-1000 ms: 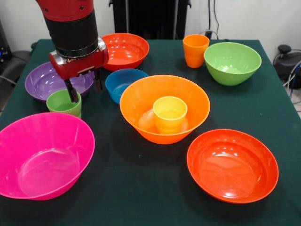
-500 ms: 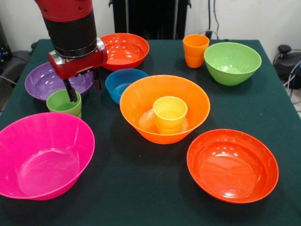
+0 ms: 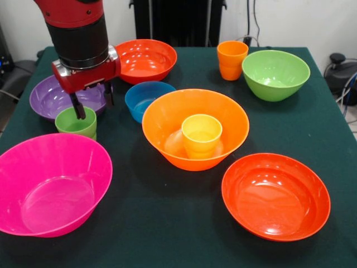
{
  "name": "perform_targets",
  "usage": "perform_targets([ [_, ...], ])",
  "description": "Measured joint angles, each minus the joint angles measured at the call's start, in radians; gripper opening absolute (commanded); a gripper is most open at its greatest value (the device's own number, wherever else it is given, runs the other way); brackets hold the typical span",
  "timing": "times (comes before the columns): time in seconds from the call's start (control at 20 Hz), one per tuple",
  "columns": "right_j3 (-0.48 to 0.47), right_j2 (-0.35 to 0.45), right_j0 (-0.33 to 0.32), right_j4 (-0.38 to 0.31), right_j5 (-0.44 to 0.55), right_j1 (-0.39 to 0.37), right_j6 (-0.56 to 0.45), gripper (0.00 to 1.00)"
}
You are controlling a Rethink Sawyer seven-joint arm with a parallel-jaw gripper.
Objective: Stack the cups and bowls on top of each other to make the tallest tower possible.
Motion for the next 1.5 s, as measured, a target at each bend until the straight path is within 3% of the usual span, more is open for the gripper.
perform_targets([
  [1.5, 0.039, -0.015, -0.025, -0.080, -0.045, 0.000, 0.000, 1.00],
])
